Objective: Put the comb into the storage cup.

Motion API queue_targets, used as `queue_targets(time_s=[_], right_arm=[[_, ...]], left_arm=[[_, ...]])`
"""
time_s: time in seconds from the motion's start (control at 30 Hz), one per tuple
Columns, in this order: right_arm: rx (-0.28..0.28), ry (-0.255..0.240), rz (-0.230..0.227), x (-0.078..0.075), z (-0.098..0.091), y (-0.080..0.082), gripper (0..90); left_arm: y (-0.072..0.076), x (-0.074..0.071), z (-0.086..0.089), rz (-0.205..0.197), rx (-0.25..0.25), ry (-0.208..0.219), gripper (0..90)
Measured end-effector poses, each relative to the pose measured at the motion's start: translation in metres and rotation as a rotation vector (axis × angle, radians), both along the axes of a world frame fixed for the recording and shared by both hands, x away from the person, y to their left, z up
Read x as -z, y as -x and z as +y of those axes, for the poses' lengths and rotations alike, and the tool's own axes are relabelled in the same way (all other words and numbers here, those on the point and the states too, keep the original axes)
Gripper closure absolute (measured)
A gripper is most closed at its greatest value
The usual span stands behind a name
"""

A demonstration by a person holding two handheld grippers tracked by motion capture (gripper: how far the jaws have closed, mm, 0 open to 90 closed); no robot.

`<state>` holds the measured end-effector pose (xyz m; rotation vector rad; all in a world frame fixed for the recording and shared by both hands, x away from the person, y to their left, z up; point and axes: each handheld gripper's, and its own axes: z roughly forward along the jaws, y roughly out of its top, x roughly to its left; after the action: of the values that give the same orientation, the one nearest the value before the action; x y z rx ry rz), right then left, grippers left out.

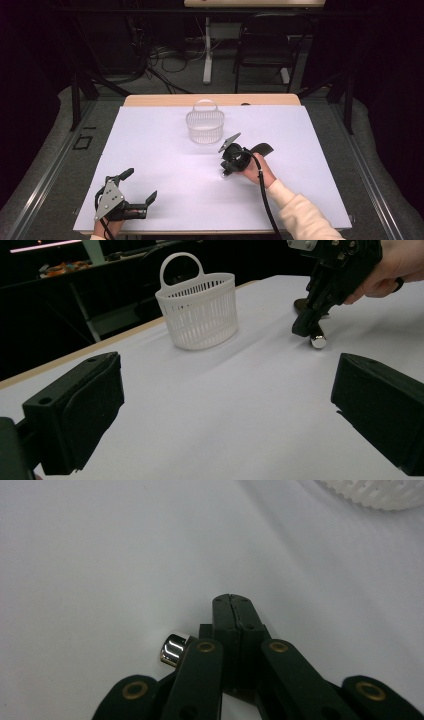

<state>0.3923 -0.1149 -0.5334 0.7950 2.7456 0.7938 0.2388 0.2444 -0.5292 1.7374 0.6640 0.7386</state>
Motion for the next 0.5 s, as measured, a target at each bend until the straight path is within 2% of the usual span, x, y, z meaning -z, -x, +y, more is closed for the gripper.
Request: queue_targets(time_s=[0.5], right_arm=[[-0.010, 0.000, 0.025, 0.000, -0.007, 0.011, 90.0]], left_arm=[[0.000, 0.000, 0.000, -0.001, -0.002, 0.005, 0.6]])
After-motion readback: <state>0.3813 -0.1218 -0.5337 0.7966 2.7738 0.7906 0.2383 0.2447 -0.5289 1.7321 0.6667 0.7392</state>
